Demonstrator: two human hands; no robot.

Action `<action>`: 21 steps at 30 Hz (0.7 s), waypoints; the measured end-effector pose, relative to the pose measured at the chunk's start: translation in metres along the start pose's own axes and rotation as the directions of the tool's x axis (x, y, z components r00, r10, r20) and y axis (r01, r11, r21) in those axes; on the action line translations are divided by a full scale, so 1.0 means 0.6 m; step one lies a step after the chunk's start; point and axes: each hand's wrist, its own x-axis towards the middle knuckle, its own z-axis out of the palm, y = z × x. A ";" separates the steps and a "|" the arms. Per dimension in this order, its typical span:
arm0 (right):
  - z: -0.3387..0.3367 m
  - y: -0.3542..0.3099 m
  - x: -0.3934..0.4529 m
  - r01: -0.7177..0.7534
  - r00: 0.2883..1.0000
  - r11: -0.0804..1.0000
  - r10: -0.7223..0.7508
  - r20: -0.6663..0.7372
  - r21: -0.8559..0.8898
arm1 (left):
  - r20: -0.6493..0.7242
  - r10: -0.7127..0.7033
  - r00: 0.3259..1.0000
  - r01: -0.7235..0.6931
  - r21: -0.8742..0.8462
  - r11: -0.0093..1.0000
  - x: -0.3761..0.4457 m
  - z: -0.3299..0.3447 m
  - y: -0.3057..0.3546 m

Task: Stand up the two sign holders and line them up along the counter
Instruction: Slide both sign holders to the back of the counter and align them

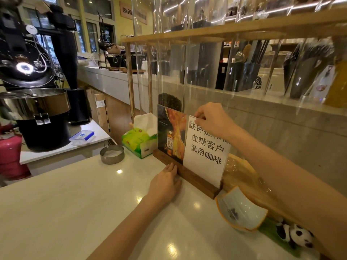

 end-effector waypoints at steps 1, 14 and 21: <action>0.000 0.000 -0.001 -0.001 1.000 1.000 0.001 0.000 -0.002 | 0.003 0.000 1.000 0.000 0.001 1.000 0.000 -0.001 0.000; -0.007 -0.014 0.046 -0.067 0.992 0.998 0.065 0.110 0.018 | -0.066 -0.019 0.998 0.013 -0.101 0.995 0.013 -0.015 0.014; 0.028 -0.027 0.087 -0.075 0.983 0.997 0.073 0.171 0.004 | 0.029 -0.083 0.996 0.085 -0.105 0.991 0.029 -0.021 -0.015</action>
